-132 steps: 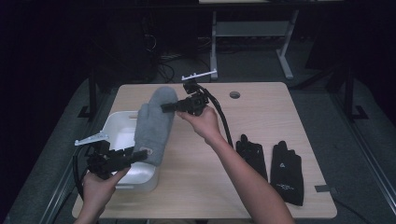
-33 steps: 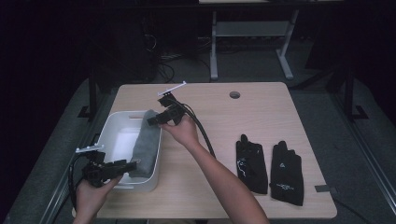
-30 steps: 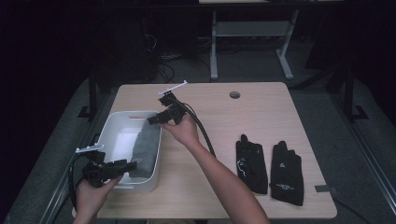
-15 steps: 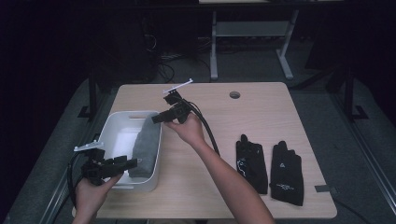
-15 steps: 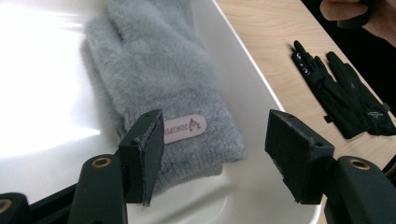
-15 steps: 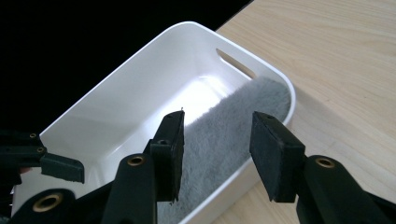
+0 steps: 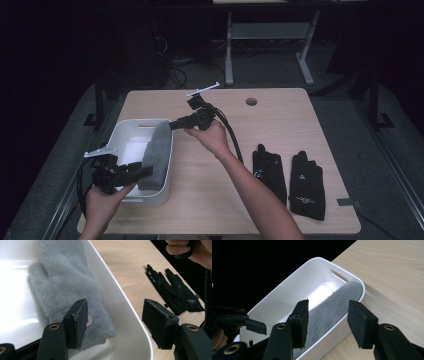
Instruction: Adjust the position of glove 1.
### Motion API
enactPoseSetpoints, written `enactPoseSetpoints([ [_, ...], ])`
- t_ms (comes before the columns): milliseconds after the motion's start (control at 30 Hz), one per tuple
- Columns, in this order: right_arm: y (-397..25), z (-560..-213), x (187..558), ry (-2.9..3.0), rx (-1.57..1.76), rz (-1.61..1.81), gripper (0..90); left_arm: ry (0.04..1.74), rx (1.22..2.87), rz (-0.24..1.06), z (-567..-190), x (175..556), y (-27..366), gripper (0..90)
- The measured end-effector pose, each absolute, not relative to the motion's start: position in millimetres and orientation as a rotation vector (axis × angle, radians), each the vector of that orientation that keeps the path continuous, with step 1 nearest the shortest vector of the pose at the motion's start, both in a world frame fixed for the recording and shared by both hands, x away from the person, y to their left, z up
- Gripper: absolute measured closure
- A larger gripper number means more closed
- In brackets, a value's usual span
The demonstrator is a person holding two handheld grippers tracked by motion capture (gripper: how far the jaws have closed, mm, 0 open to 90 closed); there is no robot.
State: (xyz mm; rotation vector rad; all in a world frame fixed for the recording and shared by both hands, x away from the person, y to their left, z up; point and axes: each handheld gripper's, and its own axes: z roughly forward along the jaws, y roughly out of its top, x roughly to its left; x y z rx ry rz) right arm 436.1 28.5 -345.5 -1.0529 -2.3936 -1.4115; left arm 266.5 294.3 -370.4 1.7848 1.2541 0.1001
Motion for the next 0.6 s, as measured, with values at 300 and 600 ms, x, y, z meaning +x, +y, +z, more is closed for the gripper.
enactPoseSetpoints([
  [300,4.5,-343.5,434.6,-2.351,-1.032,-1.452,42.4,1.210,1.778,0.085,-363.9,268.8,278.3,36.8],
  [600,-16.8,-344.4,430.9,-2.321,-1.049,-1.470,40.3,1.164,1.795,0.071,-357.8,271.7,260.8,36.1],
])
